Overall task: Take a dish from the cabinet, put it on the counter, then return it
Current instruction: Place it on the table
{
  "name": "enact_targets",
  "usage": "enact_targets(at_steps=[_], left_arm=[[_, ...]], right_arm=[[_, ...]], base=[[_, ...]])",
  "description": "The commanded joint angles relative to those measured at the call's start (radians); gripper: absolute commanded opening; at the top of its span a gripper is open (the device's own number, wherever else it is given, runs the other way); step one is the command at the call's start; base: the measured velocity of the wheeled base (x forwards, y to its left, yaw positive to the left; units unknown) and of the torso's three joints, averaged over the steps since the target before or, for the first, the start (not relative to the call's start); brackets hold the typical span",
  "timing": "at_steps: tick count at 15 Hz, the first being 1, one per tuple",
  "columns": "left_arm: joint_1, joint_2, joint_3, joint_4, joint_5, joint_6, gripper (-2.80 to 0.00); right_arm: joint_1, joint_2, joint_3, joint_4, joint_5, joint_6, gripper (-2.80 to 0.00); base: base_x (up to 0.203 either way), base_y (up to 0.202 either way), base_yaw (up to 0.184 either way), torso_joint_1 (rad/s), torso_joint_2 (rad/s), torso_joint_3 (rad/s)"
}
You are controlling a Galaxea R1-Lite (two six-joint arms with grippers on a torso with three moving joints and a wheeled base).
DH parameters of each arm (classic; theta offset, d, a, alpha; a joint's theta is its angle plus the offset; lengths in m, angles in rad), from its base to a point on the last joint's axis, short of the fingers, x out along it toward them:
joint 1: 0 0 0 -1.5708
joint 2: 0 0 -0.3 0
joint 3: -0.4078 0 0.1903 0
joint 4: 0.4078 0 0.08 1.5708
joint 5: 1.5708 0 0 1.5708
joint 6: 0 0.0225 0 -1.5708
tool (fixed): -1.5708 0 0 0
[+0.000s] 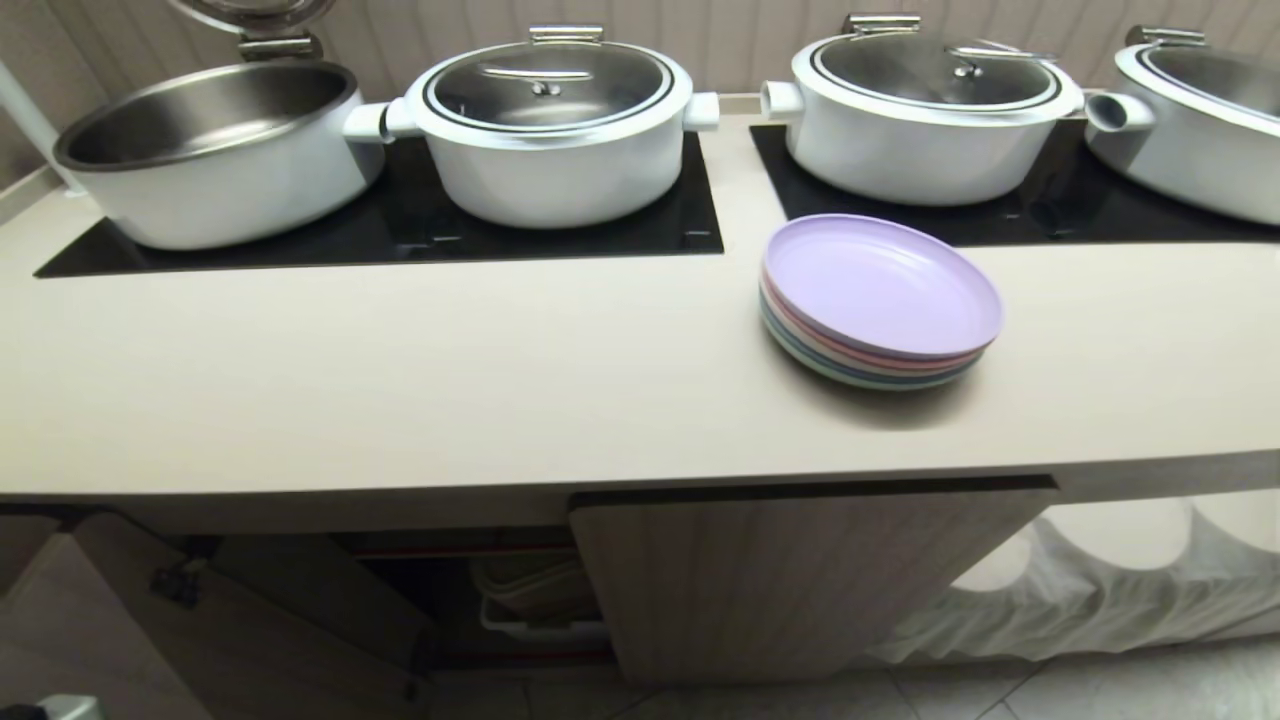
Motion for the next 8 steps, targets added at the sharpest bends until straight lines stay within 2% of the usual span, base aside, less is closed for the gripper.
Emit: enact_targets(at_steps=[1, 4, 8], left_arm=[[-0.002, 0.008, -0.01, 0.004, -0.001, -0.004, -2.8], [-0.012, 0.011, -0.012, 0.004, 0.0, -0.004, -2.8], [-0.012, 0.011, -0.012, 0.004, 0.0, -0.004, -2.8]], right_arm=[[0.001, 0.0, 0.0, 0.0, 0.0, 0.0, -2.8], [0.0, 0.0, 0.0, 0.0, -0.001, 0.0, -2.8], [0.0, 0.0, 0.0, 0.0, -0.001, 0.0, -2.8]], base=[[0.0, 0.0, 0.0, 0.276, -0.59, -0.316], [0.0, 0.0, 0.0, 0.287, -0.6, -0.309], [0.0, 0.0, 0.0, 0.18, -0.38, -0.199]])
